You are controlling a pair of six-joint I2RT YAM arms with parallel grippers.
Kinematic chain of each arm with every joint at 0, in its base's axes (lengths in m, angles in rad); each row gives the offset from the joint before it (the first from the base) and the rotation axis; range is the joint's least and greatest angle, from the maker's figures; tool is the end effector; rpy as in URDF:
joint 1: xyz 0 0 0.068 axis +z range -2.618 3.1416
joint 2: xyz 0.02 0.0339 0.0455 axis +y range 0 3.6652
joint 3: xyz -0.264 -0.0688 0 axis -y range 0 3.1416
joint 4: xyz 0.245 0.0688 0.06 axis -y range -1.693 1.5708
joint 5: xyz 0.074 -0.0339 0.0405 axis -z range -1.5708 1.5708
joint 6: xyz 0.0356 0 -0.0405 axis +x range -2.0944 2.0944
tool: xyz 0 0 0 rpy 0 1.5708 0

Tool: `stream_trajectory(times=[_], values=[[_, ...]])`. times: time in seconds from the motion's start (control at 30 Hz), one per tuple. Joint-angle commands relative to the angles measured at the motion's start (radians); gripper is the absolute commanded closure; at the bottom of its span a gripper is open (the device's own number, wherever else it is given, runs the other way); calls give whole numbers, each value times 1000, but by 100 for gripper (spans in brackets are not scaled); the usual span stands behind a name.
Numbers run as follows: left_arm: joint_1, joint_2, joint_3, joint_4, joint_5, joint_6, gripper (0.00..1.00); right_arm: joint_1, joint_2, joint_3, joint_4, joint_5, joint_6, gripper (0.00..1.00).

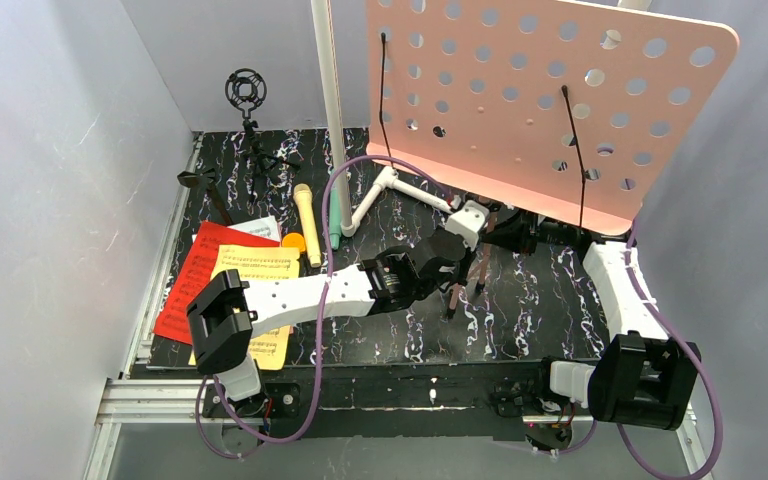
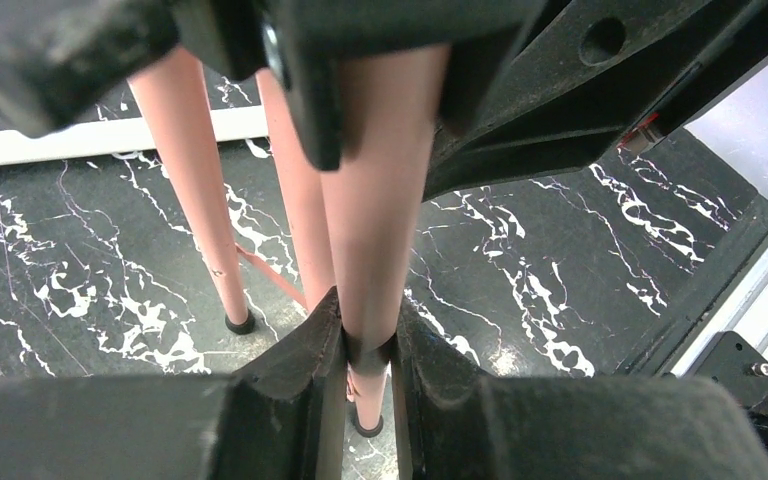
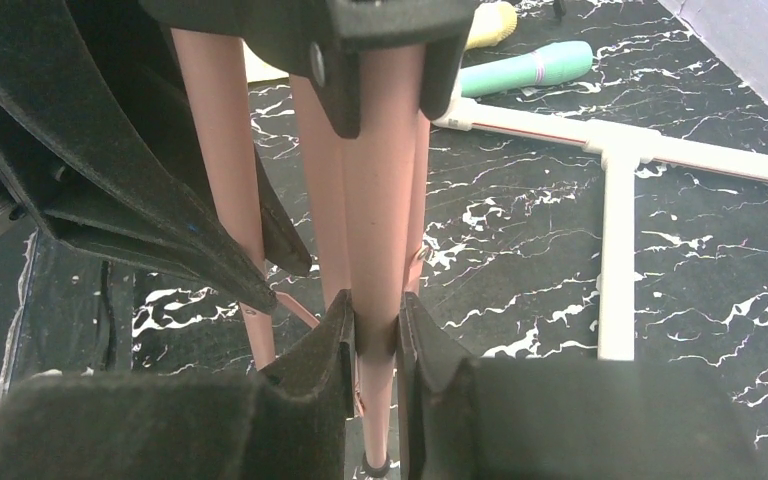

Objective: Pack up the instrument practice props
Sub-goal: Close the music stand at the center of the board.

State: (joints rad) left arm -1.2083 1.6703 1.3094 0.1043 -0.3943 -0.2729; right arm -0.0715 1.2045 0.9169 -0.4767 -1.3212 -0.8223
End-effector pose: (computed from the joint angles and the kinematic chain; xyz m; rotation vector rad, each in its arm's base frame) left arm 0.1546 -0.3692 0.3187 0.5766 1.7706 -0.6867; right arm 0.2390 0.0175 0.2907 -1.1738 1.4064 0.8979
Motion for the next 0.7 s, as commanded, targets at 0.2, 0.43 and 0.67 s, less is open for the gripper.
stream_trajectory(times=[0.2, 0.43, 0.67], values=[[-11, -101, -79, 180, 77, -90, 69, 44, -64, -17, -76, -103, -18, 99], [-11, -157, -160, 212, 79, -94, 53, 44, -73, -40, -62, -92, -18, 99], [-11, -244, -262, 242, 95, -60, 33, 44, -73, -45, -60, -99, -16, 99]])
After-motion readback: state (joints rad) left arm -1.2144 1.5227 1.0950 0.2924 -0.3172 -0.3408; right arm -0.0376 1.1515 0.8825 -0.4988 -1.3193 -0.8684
